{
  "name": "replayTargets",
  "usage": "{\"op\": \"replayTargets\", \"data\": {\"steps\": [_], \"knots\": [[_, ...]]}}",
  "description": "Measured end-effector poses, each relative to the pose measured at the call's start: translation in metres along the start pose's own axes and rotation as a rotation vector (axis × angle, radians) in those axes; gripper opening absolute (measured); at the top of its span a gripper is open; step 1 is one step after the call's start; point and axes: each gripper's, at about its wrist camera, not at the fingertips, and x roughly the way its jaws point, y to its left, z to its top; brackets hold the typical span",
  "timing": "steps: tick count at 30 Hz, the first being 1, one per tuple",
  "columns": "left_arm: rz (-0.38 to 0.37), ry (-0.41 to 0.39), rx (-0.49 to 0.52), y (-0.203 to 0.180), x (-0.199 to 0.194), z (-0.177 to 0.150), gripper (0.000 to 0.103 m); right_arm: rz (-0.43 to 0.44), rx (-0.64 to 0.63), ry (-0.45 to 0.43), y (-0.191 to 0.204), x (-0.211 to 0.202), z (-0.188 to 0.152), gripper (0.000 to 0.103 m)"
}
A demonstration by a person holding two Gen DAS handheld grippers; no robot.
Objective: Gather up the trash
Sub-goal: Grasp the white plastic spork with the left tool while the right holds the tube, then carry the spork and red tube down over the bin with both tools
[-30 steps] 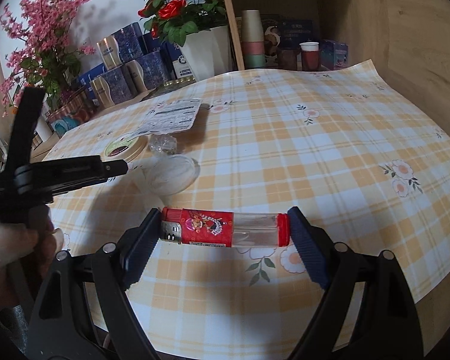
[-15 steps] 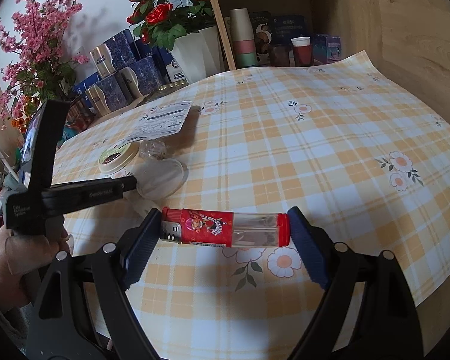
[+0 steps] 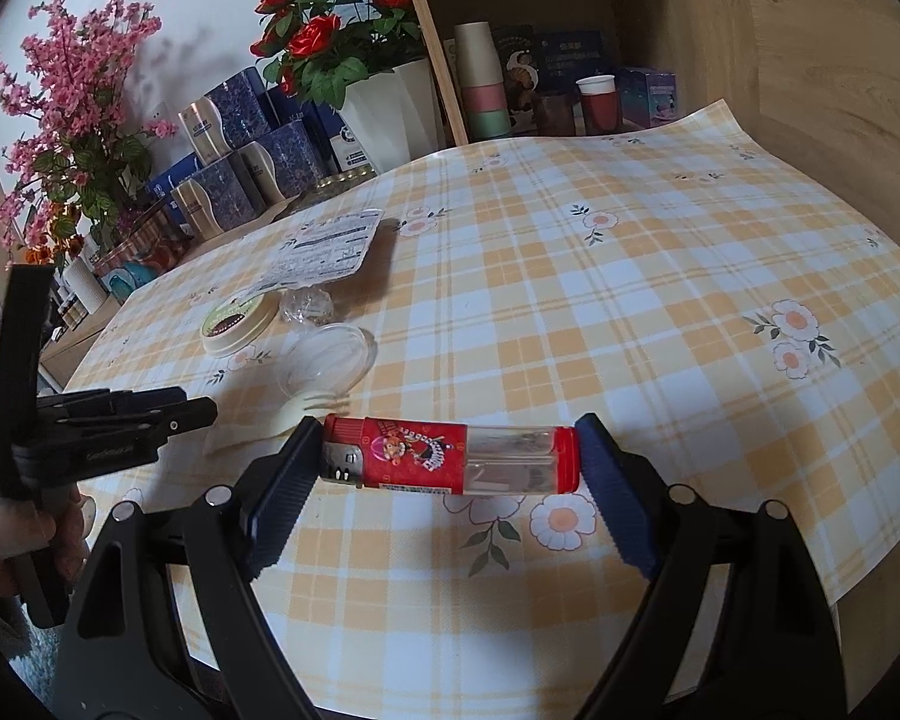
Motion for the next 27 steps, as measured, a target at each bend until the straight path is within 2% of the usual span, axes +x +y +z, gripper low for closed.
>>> {"op": "replayTargets", "data": {"steps": [4,6,9,11,13,16,22,25,27], "knots": [[-0.133,-0.032,0.168,-0.029,-0.005,0.005,0.044,-0.001,-0.005,-0.002,0.0,-0.003,0.002,0.084],[-0.179,-0.02,0.249,-0.043,-0.001,0.007,0.04,-0.003,-0.008,-0.002,0.0,-0.004,0.003,0.084],[-0.198,0.019,0.314,-0.052,0.013,0.012,0.036,-0.005,-0.005,-0.002,-0.001,-0.006,0.003,0.084],[-0.209,0.037,0.326,-0.052,0.02,0.014,0.035,-0.006,-0.002,-0.002,-0.003,-0.006,0.003,0.084],[-0.23,0.054,0.331,-0.052,0.024,0.017,0.03,-0.009,-0.002,-0.002,-0.004,-0.007,0.003,0.084],[-0.22,0.082,0.365,-0.055,0.031,0.013,0.029,-0.014,0.004,-0.002,-0.007,-0.007,0.004,0.084],[-0.222,0.079,0.367,-0.052,0.036,0.013,0.028,-0.015,0.015,0.002,-0.01,-0.005,0.004,0.084],[-0.213,0.072,0.372,-0.054,0.035,0.012,0.021,-0.014,0.012,0.005,-0.009,-0.005,0.003,0.084],[-0.217,0.07,0.36,-0.053,0.034,0.01,0.02,-0.013,0.012,0.003,-0.008,-0.006,0.003,0.084]]}}
